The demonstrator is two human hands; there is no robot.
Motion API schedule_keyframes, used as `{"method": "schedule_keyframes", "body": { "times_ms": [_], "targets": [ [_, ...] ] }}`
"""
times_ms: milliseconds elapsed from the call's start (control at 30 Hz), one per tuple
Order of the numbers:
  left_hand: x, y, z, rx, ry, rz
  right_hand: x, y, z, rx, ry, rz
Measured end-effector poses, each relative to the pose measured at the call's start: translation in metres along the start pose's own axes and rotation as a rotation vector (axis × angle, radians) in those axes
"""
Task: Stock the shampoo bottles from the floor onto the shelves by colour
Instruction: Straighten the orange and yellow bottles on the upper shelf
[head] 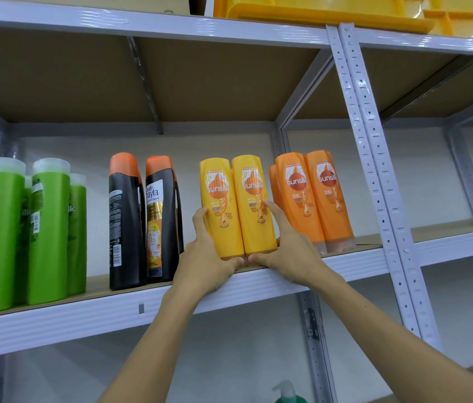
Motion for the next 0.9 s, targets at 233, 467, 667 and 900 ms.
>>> {"method": "schedule_keyframes", "body": {
  "times_ms": [233,467,667,900],
  "targets": [
    [0.0009,-0.0010,0.0017,-0.002,0.002,0.003,-0.0006,-0.0001,0.0017,-0.008,0.004,-0.001],
    [0.0007,0.0002,0.0023,0.006,0.003,-0.016,-0.0004,-0.0005,0.0017,-0.006,-0.001,0.009],
    [0.0004,0.0004,0.0032,0.006,0.027,-0.033,0.0011,-0.0017,0.0003,0.000,-0.015,0.005],
    [-0.0008,0.0014,0.0014,-0.036,0.031,0.002,0.0022,-0.0015,-0.0011,0.022,-0.038,0.005]
  ]
}}
Point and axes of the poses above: each hand's wrist, its own x-axis away from the middle knuckle, its own y-axis out of the palm, z = x × y, the point moved 9 cm from there along -x, towards the middle knuckle, and after that the axes turned 2 degrees about y, right-handed, at the moved point
